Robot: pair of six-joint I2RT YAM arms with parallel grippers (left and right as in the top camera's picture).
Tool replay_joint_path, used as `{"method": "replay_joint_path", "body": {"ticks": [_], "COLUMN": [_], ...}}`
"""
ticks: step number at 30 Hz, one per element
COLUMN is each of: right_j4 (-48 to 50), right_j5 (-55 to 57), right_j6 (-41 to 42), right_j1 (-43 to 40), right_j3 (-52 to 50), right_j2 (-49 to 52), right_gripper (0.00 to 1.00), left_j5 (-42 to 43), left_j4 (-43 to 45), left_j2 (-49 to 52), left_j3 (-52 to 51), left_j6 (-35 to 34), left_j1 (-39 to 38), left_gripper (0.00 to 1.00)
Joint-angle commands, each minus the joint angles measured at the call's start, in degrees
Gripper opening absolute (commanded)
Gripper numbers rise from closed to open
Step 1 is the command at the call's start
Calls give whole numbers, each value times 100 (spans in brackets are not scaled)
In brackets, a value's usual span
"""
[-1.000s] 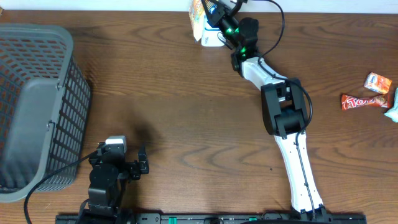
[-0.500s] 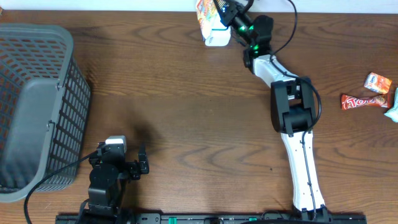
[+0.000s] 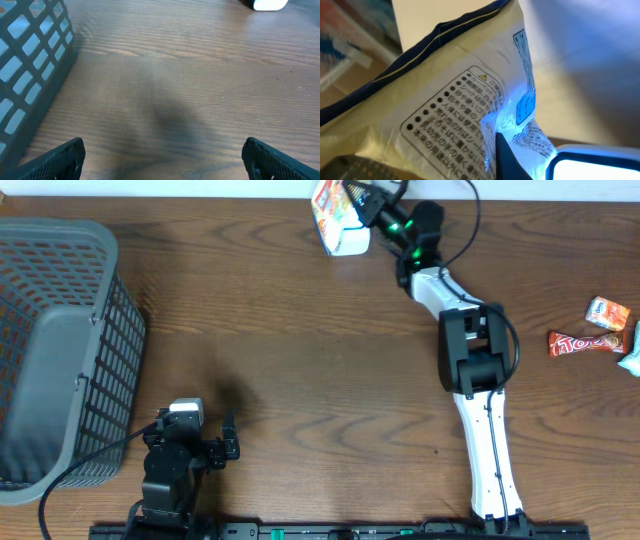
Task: Scan the item barcode
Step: 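Hold the snack bag against the scanner window, rotating it slightly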
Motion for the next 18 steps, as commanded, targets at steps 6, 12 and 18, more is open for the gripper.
{"method": "replay_joint_path", "body": {"ticks": [6,12,18], "right_j4": [396,378,-37], "right_j5": [-671,-1373,-1423], "right_j6": [-682,-114,136], "right_j1": [450,306,-76], "right_j3": [509,1309,1261], "right_j2": [-52,-52,-50], "right_gripper": [1,1,1], "left_j5": [52,52,52], "left_j4": [7,7,7], "left_j2": [-35,-35,-35], "left_j3": [83,83,83], "left_j6": [96,96,96], "left_j1": [13,13,13], "left_gripper": [99,99,99]}}
